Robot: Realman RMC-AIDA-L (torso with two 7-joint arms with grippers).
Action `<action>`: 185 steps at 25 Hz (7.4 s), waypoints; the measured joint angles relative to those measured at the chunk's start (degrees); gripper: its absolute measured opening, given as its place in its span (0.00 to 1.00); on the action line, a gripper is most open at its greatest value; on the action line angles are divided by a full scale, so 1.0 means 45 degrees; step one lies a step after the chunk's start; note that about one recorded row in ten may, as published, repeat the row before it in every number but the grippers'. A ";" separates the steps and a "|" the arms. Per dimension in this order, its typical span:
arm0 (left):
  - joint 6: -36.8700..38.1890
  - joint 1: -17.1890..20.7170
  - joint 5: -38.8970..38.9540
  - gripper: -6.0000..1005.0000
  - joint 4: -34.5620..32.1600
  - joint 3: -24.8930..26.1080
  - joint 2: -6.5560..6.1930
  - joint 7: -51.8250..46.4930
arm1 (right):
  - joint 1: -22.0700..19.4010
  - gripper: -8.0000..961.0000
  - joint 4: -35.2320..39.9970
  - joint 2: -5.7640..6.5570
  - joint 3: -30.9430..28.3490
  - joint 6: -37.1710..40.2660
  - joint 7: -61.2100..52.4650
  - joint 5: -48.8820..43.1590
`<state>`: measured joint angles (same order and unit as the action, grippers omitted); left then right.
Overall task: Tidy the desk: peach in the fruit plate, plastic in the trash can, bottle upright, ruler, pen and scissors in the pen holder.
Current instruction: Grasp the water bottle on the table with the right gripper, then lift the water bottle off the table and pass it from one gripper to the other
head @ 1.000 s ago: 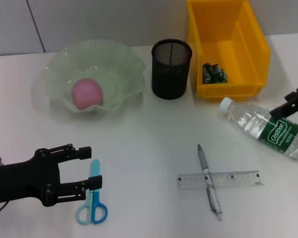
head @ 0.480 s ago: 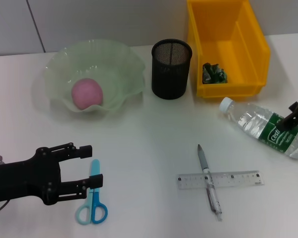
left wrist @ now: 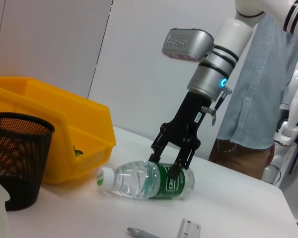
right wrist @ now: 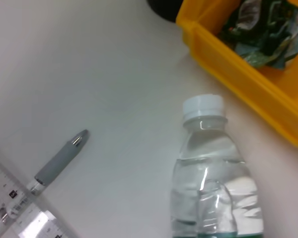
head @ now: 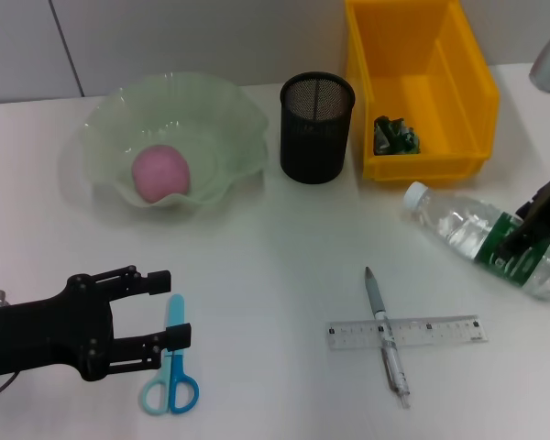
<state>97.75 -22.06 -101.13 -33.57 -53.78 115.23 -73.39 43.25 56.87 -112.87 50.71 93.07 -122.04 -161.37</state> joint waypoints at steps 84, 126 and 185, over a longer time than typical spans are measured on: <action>0.0885 -0.0478 0.0884 0.79 0.2414 0.4310 0.0602 -0.0128 | -0.2329 0.80 -0.1246 -0.1019 -0.0835 0.0123 0.6740 1.0106; 0.1647 -0.2253 0.1853 0.79 0.4667 0.4204 0.0801 0.1516 | -0.0900 0.82 -0.7009 -0.1462 0.0024 0.0000 1.0939 1.2738; 0.1555 -0.2440 0.1715 0.43 0.4803 0.4141 0.0741 0.1701 | -0.0766 0.84 -0.7032 -0.1482 0.0326 0.0029 1.0897 1.2933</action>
<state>104.75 -33.04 -93.42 -11.96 -35.15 118.56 -65.74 39.80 25.22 -119.53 52.18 93.20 -73.00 -103.17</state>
